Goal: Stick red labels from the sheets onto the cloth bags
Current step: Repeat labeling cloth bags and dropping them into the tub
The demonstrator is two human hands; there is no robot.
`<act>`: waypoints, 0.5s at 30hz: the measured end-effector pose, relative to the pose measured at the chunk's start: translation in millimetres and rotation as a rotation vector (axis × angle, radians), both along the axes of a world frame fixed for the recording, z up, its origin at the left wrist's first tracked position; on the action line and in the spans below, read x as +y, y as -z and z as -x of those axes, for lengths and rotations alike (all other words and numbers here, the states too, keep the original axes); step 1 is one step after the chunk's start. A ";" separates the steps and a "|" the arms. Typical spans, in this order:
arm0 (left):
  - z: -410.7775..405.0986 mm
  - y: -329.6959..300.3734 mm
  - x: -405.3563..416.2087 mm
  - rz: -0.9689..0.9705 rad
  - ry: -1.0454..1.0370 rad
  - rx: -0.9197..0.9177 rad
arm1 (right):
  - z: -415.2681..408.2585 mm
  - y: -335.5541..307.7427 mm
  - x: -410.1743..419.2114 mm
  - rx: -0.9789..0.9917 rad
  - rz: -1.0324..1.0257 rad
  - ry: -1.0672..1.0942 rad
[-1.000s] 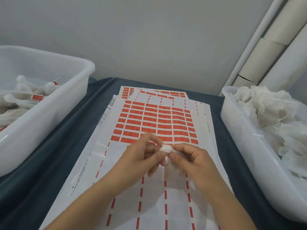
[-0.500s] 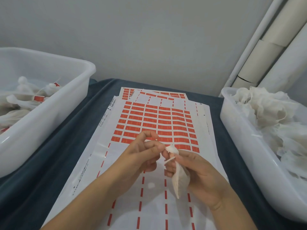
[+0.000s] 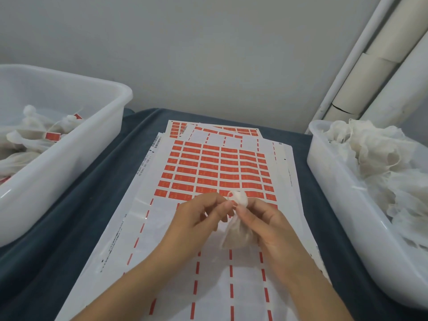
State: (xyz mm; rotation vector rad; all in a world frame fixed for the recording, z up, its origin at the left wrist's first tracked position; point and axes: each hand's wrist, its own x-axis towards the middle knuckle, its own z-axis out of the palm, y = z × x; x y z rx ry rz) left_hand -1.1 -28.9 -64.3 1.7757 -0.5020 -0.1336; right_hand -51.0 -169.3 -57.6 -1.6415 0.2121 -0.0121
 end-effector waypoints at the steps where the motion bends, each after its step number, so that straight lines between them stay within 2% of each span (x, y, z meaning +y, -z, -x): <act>1: -0.7 -1.3 1.0 0.057 0.004 0.052 | 0.3 -0.1 -0.2 -0.008 0.007 -0.009; 7: -13.5 -10.0 11.5 0.374 -0.087 0.421 | -0.8 -1.1 -2.1 -0.008 -0.054 -0.044; 15: -21.0 -13.5 19.2 0.704 -0.130 0.567 | -3.5 1.4 -1.3 0.014 -0.112 -0.123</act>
